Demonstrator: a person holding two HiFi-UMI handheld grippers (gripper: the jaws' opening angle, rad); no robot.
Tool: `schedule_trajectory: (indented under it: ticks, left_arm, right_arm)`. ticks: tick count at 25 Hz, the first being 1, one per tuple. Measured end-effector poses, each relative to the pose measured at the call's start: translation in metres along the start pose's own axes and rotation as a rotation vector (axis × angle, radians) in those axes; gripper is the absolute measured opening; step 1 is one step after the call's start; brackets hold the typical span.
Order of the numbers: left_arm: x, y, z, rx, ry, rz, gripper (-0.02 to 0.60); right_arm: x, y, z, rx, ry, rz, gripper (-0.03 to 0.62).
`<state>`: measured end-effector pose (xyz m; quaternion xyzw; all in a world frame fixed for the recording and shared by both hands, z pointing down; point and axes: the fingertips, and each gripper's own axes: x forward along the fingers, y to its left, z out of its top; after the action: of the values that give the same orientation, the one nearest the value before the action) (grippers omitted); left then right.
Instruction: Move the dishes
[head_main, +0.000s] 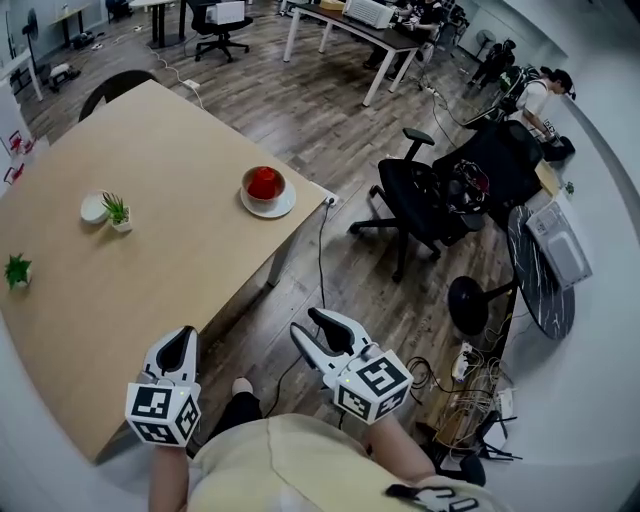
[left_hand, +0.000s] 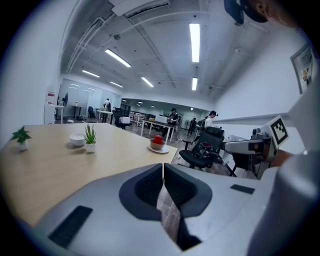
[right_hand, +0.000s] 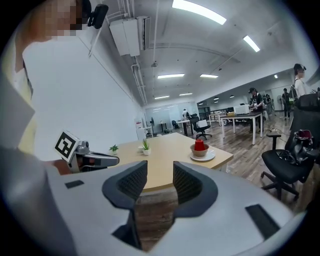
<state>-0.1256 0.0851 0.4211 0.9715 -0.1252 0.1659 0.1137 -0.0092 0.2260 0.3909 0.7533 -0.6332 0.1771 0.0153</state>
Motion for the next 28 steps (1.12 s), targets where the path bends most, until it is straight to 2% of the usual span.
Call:
schedule_trajectory:
  ticks: [8, 16, 23, 28]
  left_arm:
    - [0.004, 0.055, 0.009, -0.007, -0.011, 0.006, 0.02]
    - [0.015, 0.072, 0.006, -0.019, -0.005, 0.002, 0.021]
    - [0.024, 0.101, 0.009, -0.059, -0.015, 0.09, 0.021]
    - [0.051, 0.112, 0.019, -0.095, -0.023, 0.145, 0.021]
  right_arm:
    - [0.057, 0.001, 0.017, -0.044, 0.034, 0.01, 0.189]
    - [0.087, -0.014, 0.028, -0.072, 0.059, -0.009, 0.219]
    - [0.128, -0.052, 0.04, -0.064, 0.065, -0.009, 0.222]
    - [0.161, -0.088, 0.054, -0.097, 0.095, 0.009, 0.222]
